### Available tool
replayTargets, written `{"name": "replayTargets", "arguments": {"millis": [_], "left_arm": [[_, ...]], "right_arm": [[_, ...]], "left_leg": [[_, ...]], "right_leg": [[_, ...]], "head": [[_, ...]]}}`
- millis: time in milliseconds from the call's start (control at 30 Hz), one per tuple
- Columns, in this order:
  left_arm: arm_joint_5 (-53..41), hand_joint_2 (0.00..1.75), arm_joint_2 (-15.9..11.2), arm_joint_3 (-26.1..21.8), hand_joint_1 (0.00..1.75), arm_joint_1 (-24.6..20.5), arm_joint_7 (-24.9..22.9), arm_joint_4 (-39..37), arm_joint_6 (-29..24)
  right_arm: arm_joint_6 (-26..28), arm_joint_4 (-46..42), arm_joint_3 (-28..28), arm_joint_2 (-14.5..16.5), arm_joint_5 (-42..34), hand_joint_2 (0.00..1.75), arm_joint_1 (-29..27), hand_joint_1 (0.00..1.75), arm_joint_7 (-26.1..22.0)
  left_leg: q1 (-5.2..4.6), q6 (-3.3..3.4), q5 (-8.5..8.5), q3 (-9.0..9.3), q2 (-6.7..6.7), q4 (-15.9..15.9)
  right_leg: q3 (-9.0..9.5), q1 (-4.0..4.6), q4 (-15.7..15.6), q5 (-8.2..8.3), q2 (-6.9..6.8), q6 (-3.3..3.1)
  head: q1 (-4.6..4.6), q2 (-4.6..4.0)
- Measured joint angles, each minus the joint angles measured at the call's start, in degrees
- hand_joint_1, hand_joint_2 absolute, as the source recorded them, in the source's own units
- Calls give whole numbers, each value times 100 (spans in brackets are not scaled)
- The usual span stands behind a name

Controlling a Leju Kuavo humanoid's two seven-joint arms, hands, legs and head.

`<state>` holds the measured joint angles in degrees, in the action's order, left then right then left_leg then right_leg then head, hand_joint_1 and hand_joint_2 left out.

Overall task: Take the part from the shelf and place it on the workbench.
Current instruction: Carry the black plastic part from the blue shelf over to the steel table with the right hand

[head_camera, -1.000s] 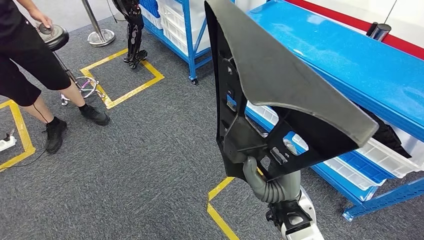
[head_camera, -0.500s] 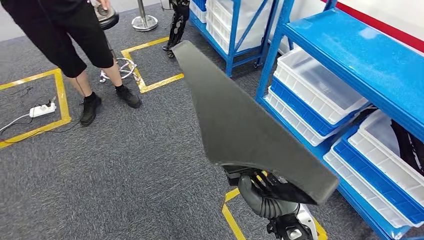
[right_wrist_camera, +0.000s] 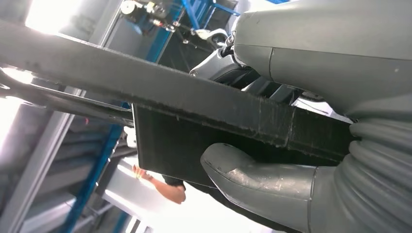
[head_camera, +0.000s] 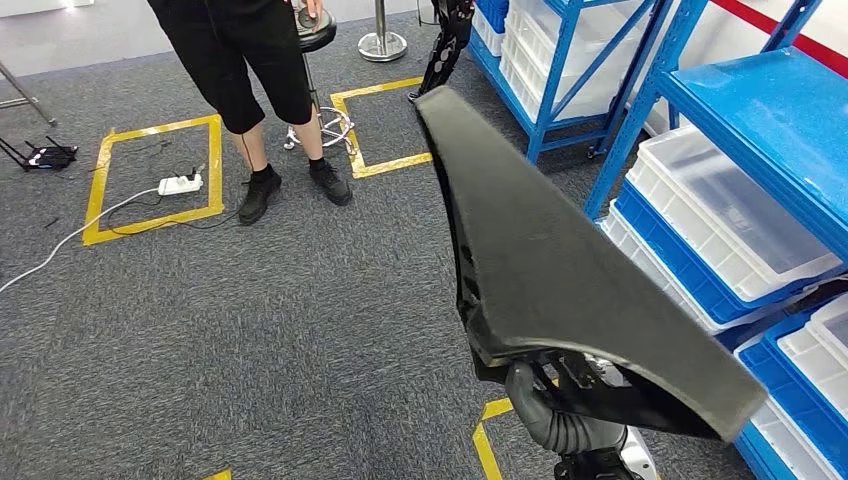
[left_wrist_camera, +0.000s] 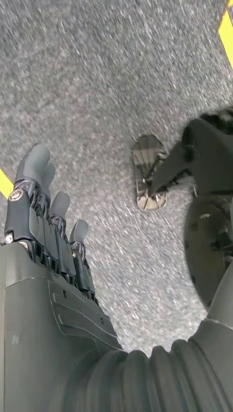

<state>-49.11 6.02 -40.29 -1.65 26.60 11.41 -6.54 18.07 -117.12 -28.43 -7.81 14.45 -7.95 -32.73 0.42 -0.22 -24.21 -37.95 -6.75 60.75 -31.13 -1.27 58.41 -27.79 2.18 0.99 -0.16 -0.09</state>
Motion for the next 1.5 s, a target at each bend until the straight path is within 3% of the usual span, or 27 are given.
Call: {"name": "replayTargets", "arguments": {"millis": [67,133,167,200,233,300,367,433,467,533,600,667,700,767,833,900,967,1033,1100,1167,1200,1267,1333,1400,1467,1500], "left_arm": [[1,175,0,-12,0,-5,4,0,1],[1,175,6,-25,0,-18,6,0,2],[1,175,9,-31,0,-20,7,0,2],[1,175,11,-34,0,-17,7,0,1],[1,175,9,-37,0,-15,7,0,1],[0,175,5,-42,0,-21,6,0,0],[1,175,4,-48,0,-41,5,1,-1],[1,175,5,-54,0,-50,3,1,-5],[1,175,8,-56,0,-49,1,1,-9],[-1,175,13,-58,0,-53,-4,2,-16],[-2,175,17,-58,0,-64,-7,2,-21],[-4,175,19,-58,0,-67,-7,2,-22],[-5,175,19,-59,0,-64,-7,2,-22],[-5,175,25,-58,0,-59,-8,1,-21],[-6,175,33,-59,0,-61,-7,1,-20],[-9,175,34,-59,0,-54,-5,1,-20],[-12,175,31,-65,0,-26,-4,0,-21],[-11,175,32,-72,0,-11,-5,0,-23],[-14,175,37,-73,0,-25,-7,0,-23],[-18,175,42,-73,0,-40,-7,0,-22],[-21,175,44,-73,0,-41,-7,0,-22],[-34,175,43,-74,0,-39,-5,0,-23],[-64,175,42,-74,0,-53,-2,1,-23],[-94,175,41,-73,0,-86,6,2,-23],[-114,175,41,-72,0,-103,13,2,-24],[-122,175,43,-72,0,-102,14,2,-24]], "right_arm": [[55,-76,98,4,-23,175,-85,175,1],[90,-128,194,6,-48,175,-155,175,1],[101,-143,231,6,-54,175,-173,175,1],[107,-157,260,6,-57,175,-185,175,1],[110,-173,282,6,-59,175,-194,175,1],[114,-209,323,6,-68,175,-207,175,1],[117,-246,373,4,-81,175,-211,175,2],[119,-275,414,3,-95,175,-211,175,2],[119,-289,435,2,-102,175,-209,175,2],[119,-315,485,-4,-121,175,-211,175,3],[119,-334,536,-12,-140,175,-216,175,4],[119,-338,573,-22,-151,175,-225,175,5],[119,-338,586,-26,-154,175,-228,175,5],[119,-339,613,-27,-156,175,-230,175,5],[119,-340,638,-28,-159,175,-227,175,7],[119,-342,658,-31,-162,175,-225,175,17],[119,-344,691,-39,-173,175,-221,175,33],[119,-352,736,-44,-197,175,-223,175,50],[119,-364,794,-45,-235,175,-233,175,67],[120,-367,859,-46,-266,175,-235,175,88],[120,-367,888,-46,-274,175,-232,175,102],[119,-361,945,-39,-289,175,-223,175,141],[115,-342,1018,-29,-312,175,-190,175,201],[92,-309,1105,-23,-352,175,-126,175,272],[44,-257,1186,-16,-386,175,-42,175,344],[10,-218,1223,-9,-397,175,7,175,383]], "left_leg": [[-5,-26,-347,-233,415,533],[24,-61,-704,-549,582,1260],[37,-77,-756,-623,605,1452],[48,-91,-703,-586,630,1430],[58,-100,-564,-436,675,1191],[45,-94,-273,5,950,452],[18,-47,-174,232,1131,37],[-4,21,-175,222,1012,-16],[-3,55,-164,218,935,-30],[21,138,-132,222,784,-57],[36,196,-108,204,628,-62],[34,217,-95,181,444,-61],[34,219,-89,177,350,-61],[37,201,-72,177,166,-60],[21,154,-51,164,6,-50],[7,87,-21,137,-109,-66],[20,14,14,107,-170,-93],[4,-37,-115,14,91,98],[-8,-66,-474,-252,465,707],[16,-92,-744,-541,580,1348],[26,-104,-741,-576,599,1448],[41,-113,-475,-326,704,1034],[19,-89,-213,75,1015,316],[-17,-26,-149,219,1164,-3],[-23,52,-123,187,999,-33],[-14,85,-108,181,914,-44]], "right_leg": [[11,-1,-13,11,-174,-64],[11,22,-12,0,-363,-87],[10,26,-11,-3,-455,-88],[12,26,-9,-9,-542,-84],[20,23,-8,-18,-619,-74],[53,46,0,-56,-754,-24],[74,99,5,-93,-866,36],[109,126,-13,-112,-987,85],[126,118,1,-133,-961,115],[15,91,265,-294,-662,133],[-333,67,972,-602,-325,90],[-672,63,1588,-782,-247,95],[-715,58,1616,-741,-237,129],[-486,32,1040,-437,-145,225],[-179,5,315,-156,90,253],[-60,21,63,-71,180,187],[-34,16,45,-28,53,99],[-19,-23,13,7,-92,23],[-5,-19,2,7,-259,-28],[-2,3,2,-4,-439,-52],[1,7,3,-8,-527,-56],[21,5,5,-26,-686,-47],[52,41,14,-60,-818,-6],[72,99,16,-87,-946,46],[85,113,9,-106,-1047,99],[70,103,46,-140,-960,127]], "head": [[-40,0],[-62,0],[-63,0],[-66,0],[-66,0],[-74,0],[-60,0],[-37,0],[-29,0],[-19,0],[1,0],[10,0],[11,0],[12,0],[12,0],[7,0],[5,0],[-23,0],[-58,0],[-66,0],[-69,0],[-72,0],[-84,0],[-72,0],[-49,0],[-44,0]]}}
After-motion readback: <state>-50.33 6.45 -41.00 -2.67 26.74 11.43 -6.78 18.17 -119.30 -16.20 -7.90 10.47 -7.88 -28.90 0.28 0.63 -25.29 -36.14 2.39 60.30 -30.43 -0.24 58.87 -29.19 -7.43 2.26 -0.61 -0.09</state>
